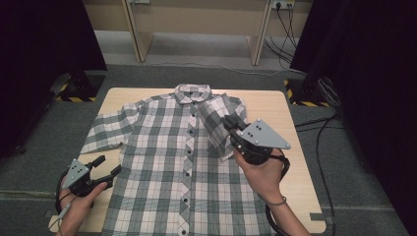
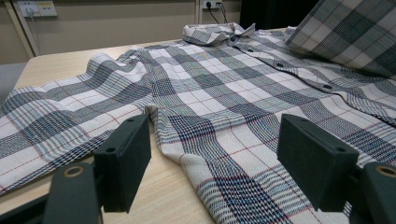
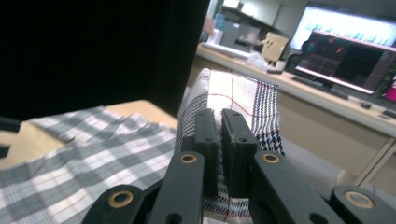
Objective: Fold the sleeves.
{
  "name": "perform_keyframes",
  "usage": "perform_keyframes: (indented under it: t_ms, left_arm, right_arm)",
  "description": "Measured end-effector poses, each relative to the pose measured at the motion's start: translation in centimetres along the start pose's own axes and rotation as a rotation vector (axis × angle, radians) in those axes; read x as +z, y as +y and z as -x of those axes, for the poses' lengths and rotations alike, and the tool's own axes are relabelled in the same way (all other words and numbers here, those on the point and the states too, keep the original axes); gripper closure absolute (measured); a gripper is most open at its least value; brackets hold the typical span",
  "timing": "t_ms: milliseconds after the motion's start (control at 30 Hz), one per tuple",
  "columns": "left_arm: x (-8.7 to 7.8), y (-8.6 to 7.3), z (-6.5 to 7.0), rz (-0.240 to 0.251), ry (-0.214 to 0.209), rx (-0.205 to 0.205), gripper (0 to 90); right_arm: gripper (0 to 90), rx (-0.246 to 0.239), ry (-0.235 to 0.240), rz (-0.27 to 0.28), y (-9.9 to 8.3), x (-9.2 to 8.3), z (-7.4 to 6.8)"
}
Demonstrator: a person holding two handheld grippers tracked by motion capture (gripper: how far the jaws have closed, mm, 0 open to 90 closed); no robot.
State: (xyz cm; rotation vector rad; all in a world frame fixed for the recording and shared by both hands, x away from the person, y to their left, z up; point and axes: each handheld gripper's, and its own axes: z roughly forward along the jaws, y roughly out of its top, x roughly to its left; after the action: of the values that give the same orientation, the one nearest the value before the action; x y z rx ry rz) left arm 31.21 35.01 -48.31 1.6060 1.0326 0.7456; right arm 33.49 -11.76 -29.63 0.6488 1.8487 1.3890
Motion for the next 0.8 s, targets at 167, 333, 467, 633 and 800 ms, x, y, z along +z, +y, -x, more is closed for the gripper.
perform_keyframes:
  t_ms: [167, 333, 467, 633, 800]
  left_arm:
    - [0.0, 0.0, 0.0, 0.001, 0.001, -0.002, 25.4]
    - [0.0, 0.0, -0.1, 0.003, 0.0, -0.003, 25.4]
    - [0.0, 0.0, -0.1, 0.003, -0.001, -0.004, 25.4]
    - [0.0, 0.0, -0.1, 0.004, -0.001, -0.006, 25.3]
    - [0.0, 0.0, -0.1, 0.003, -0.002, -0.006, 25.3]
  right_arm:
    - [85.9, 0.005, 0.034, -0.016, -0.9, 0.3, -1.3]
    - [85.9, 0.0, 0.08, -0.025, -1.6, 0.9, -3.1]
    - [85.9, 0.0, 0.11, -0.032, -2.0, 1.5, -4.2]
    - [85.9, -0.007, 0.15, -0.053, -2.6, 2.3, -5.5]
    - [85.9, -0.009, 0.19, -0.069, -3.3, 2.9, -6.9]
